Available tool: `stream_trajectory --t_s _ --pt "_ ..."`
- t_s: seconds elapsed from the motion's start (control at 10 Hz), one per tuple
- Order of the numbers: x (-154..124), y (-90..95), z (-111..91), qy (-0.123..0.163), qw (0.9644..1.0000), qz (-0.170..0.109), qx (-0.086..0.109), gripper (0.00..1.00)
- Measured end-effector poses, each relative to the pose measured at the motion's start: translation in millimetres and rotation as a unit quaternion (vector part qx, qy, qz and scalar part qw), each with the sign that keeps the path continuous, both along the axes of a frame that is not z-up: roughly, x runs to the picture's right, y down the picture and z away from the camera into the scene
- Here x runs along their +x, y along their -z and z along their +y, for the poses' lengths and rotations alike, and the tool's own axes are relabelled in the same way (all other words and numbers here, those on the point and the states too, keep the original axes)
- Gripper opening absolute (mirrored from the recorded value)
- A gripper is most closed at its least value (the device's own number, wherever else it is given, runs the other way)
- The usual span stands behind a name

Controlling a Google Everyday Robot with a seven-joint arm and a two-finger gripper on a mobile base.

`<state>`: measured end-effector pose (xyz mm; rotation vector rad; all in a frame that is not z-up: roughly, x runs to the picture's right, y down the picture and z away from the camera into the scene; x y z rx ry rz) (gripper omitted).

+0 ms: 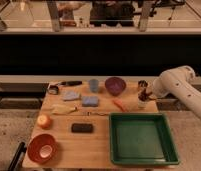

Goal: Place grapes in paper cup

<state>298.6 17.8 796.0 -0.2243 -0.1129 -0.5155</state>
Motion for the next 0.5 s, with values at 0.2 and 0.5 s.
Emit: stream_trajectory --t_s 0.2,0.5 --pt "-2.2 0.5 -1.2 0.002 1.0 0.006 0.0 0.8" --pt "-1.2 1.7 -2.5 -0.001 0.9999 0.013 0.003 0.8"
